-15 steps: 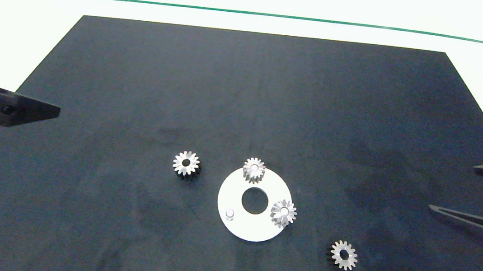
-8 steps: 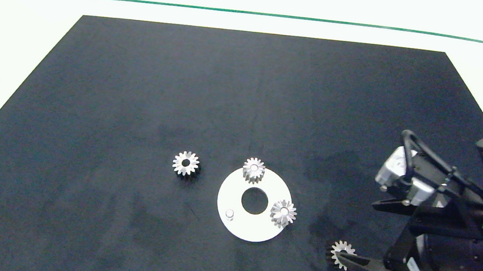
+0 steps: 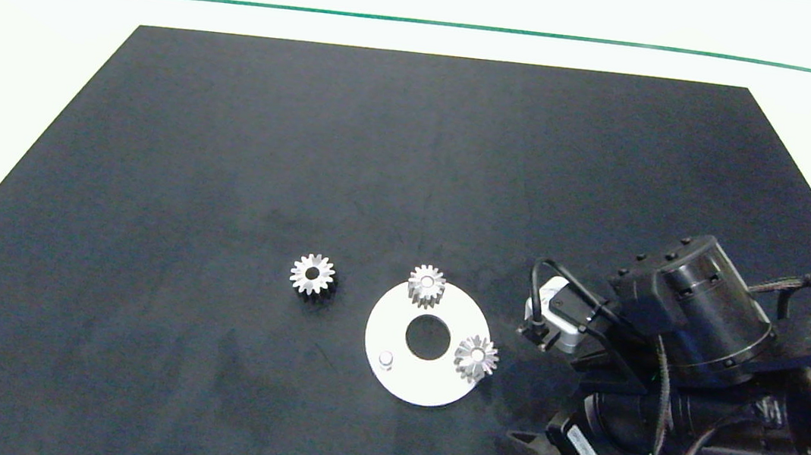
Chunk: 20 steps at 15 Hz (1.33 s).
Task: Remove an incorrectly installed larger gear and replace it with the correct smaller gear
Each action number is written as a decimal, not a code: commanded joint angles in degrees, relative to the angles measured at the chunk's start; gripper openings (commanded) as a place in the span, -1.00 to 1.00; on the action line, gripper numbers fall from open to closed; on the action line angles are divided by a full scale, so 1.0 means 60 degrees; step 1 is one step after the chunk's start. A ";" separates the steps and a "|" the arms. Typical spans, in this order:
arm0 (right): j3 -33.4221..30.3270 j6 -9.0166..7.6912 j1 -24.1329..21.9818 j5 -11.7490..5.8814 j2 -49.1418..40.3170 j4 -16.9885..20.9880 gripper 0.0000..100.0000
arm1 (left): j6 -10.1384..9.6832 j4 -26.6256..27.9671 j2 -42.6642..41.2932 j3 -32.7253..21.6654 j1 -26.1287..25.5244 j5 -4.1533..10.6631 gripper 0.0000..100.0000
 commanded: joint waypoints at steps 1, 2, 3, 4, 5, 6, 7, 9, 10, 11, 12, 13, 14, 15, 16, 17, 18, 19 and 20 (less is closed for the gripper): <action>-0.0062 -0.0013 0.0025 -0.0043 0.0367 0.0043 0.88 | -0.0008 0.0025 -0.0044 -0.0023 -0.0007 0.0034 1.00; -0.0048 -0.0013 0.0025 -0.0058 0.0367 0.0072 0.85 | -0.0008 0.0025 -0.0044 -0.0008 -0.0007 0.0034 1.00; -0.0004 -0.0013 0.0025 -0.0058 0.0352 0.0101 0.79 | -0.0008 0.0011 -0.0044 -0.0008 -0.0007 0.0034 1.00; 0.0026 -0.0013 0.0054 -0.0072 0.0294 0.0160 0.76 | -0.0008 0.0011 -0.0044 -0.0008 -0.0007 0.0034 1.00; 0.0040 -0.0013 0.0098 -0.0145 0.0235 0.0394 0.73 | -0.0008 0.0011 -0.0044 -0.0008 -0.0007 0.0034 1.00; 0.0040 -0.0013 0.0113 -0.0263 0.0177 0.0643 0.67 | -0.0008 0.0011 -0.0044 -0.0008 -0.0007 0.0034 1.00; 0.0070 0.0001 0.0157 -0.0292 0.0103 0.0746 0.64 | -0.0008 0.0011 -0.0044 -0.0008 -0.0021 0.0034 1.00; 0.0099 0.0001 0.0142 -0.0307 0.0059 0.0775 0.55 | -0.0008 0.0011 -0.0044 0.0007 -0.0021 0.0034 1.00; 0.0099 0.0016 0.0098 -0.0336 0.0059 0.0775 0.52 | -0.0008 0.0011 -0.0044 0.0007 -0.0021 0.0034 1.00; 0.0187 0.0016 0.0069 -0.0350 0.0059 0.0775 0.49 | -0.0008 0.0011 -0.0044 0.0007 -0.0036 0.0034 1.00; 0.0260 0.0016 0.0054 -0.0394 0.0059 0.0760 0.43 | -0.0008 0.0011 -0.0044 0.0007 -0.0036 0.0034 1.00; 0.0363 0.0016 0.0054 -0.0497 0.0089 0.0760 0.40 | -0.0008 0.0011 -0.0058 0.0007 -0.0051 0.0034 1.00; 0.0421 0.0016 0.0010 -0.0556 0.0103 0.0760 0.37 | -0.0008 0.0011 -0.0073 0.0021 -0.0124 0.0034 1.00; 0.0421 0.0016 -0.0034 -0.0570 0.0118 0.0760 0.31 | -0.0008 0.0011 -0.0117 0.0051 -0.0182 0.0034 1.00; 0.0436 0.0031 -0.0063 -0.0556 0.0118 0.0760 0.28 | -0.0008 0.0011 -0.0132 0.0051 -0.0197 0.0034 1.00; 0.0451 0.0031 -0.0180 -0.0556 0.0118 0.0760 0.25 | 0.0021 0.0011 -0.0132 0.0065 -0.0197 0.0034 1.00; 0.0524 0.0031 -0.0239 -0.0556 0.0103 0.0746 0.19 | 0.0021 0.0011 -0.0132 0.0065 -0.0197 0.0034 1.00; 0.0553 0.0045 -0.0312 -0.0556 0.0089 0.0746 0.16 | 0.0021 0.0011 -0.0146 0.0080 -0.0197 0.0034 1.00; 0.0597 0.0045 -0.0341 -0.0556 0.0103 0.0746 0.13 | 0.0021 0.0011 -0.0132 0.0080 -0.0241 0.0034 1.00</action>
